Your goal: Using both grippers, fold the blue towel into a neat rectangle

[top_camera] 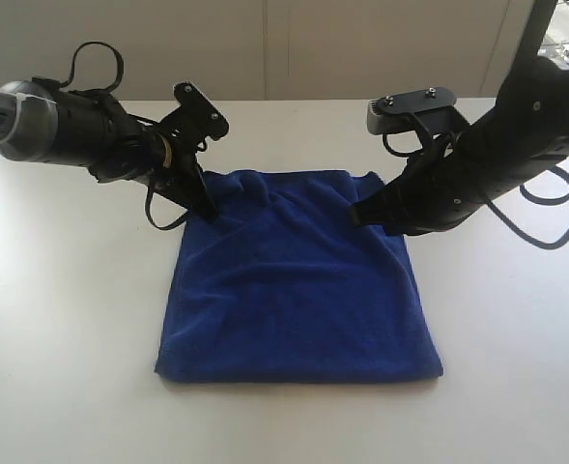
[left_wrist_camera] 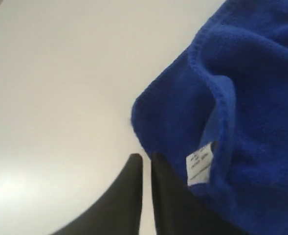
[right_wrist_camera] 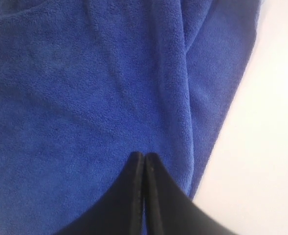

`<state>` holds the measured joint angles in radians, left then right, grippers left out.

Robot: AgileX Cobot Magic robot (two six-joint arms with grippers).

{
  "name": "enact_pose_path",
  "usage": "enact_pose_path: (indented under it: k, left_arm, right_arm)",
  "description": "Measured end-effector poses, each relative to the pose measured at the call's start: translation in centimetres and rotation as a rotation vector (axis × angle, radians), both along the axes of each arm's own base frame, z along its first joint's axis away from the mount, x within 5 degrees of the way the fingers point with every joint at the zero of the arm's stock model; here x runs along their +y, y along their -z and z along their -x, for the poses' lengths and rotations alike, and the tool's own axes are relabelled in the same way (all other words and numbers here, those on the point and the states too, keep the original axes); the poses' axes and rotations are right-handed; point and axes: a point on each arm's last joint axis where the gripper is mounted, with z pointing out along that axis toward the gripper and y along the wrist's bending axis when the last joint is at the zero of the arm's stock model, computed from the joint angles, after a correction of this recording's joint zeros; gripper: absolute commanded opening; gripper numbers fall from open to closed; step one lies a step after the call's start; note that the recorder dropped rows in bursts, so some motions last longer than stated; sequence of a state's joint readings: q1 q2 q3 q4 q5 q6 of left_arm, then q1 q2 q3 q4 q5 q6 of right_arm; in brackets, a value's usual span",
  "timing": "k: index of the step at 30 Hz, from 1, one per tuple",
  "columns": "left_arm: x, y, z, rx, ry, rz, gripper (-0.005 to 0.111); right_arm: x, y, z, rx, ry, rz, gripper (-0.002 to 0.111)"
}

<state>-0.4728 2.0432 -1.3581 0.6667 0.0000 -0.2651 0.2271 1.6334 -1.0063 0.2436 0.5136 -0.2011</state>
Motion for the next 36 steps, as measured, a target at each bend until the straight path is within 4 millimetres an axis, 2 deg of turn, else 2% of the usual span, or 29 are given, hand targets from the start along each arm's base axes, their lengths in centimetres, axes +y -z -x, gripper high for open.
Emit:
enact_pose_path:
  k: [3, 6, 13, 16, 24, 26, 28, 34, 36]
  left_arm:
    - [0.6, 0.0, -0.3, 0.003, -0.023, 0.008, 0.053]
    - [0.7, 0.0, -0.4, 0.000, -0.027, 0.016, 0.066]
    - [0.9, -0.1, -0.3, 0.014, -0.042, 0.001, 0.062]
    - [1.5, -1.1, 0.1, 0.034, -0.081, -0.034, 0.058]
    - [2.7, -7.0, 1.5, -0.031, -0.165, 0.014, 0.058]
    - [3.0, -8.0, 1.9, -0.032, -0.206, 0.056, 0.054]
    - [3.2, -8.3, 2.2, -0.006, -0.256, 0.087, 0.047]
    - [3.2, -7.9, 2.6, 0.080, -0.341, 0.160, 0.006]
    - [3.0, -8.0, 2.6, 0.082, -0.342, 0.181, 0.000]
  right_arm:
    - [0.0, 0.0, 0.0, 0.000, 0.000, 0.000, 0.000]
    - [0.0, 0.0, 0.0, 0.000, 0.000, 0.000, 0.000]
    - [-0.1, -0.2, -0.2, -0.023, 0.031, -0.016, 0.000]
    - [-0.8, -0.6, -0.5, -0.042, 0.094, -0.041, 0.000]
    - [-4.4, -2.9, -2.1, -0.117, 0.217, -0.062, 0.000]
    - [-4.9, -3.2, -2.6, -0.131, 0.233, -0.064, 0.000]
    - [-5.0, -3.2, -3.4, -0.134, 0.239, -0.064, 0.000]
    - [-4.8, -0.1, -6.2, -0.064, 0.230, -0.046, 0.000]
    - [-4.7, 0.7, -6.9, -0.048, 0.226, -0.043, 0.000]
